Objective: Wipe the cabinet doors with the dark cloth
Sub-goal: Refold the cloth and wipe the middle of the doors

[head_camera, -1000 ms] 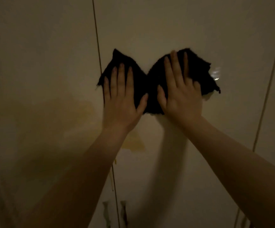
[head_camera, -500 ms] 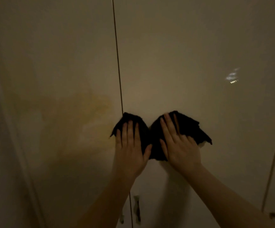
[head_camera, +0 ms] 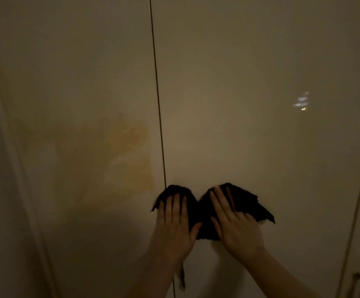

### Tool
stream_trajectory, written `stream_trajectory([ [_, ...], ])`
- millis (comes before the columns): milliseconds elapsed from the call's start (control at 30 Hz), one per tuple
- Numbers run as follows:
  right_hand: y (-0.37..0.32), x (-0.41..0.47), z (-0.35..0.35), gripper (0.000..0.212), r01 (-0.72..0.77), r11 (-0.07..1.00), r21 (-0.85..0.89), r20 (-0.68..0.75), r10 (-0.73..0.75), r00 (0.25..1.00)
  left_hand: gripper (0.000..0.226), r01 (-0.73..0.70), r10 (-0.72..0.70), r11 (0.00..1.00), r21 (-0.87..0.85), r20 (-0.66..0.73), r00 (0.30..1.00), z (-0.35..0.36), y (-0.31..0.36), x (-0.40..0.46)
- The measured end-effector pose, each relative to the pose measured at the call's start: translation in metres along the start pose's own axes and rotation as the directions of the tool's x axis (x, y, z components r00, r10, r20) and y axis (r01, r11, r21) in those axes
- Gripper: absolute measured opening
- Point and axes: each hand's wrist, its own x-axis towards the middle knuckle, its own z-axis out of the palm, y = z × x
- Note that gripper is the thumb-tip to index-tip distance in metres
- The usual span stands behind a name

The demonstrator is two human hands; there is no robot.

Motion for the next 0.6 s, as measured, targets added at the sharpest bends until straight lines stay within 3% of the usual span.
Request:
stream_trajectory([
  [300,-0.002,0.0,-0.003,0.068,-0.01,0.998,-0.062,0.098,0.016,0.995,0.07,0.018,-0.02,0.999,-0.05,-0.029,0.999,-0.011,0.007,-0.006],
  [467,-0.009,0.007,-0.022,0.061,-0.023,0.998,-0.053,0.101,0.028,0.995,0.054,-0.066,0.048,0.985,-0.158,-0.116,0.992,-0.03,0.016,-0.005],
  [600,-0.015,0.015,-0.033,0.08,-0.044,0.999,0.012,0.205,0.04,0.978,0.077,0.065,-0.024,0.955,-0.29,0.142,0.99,-0.061,0.023,0.004],
])
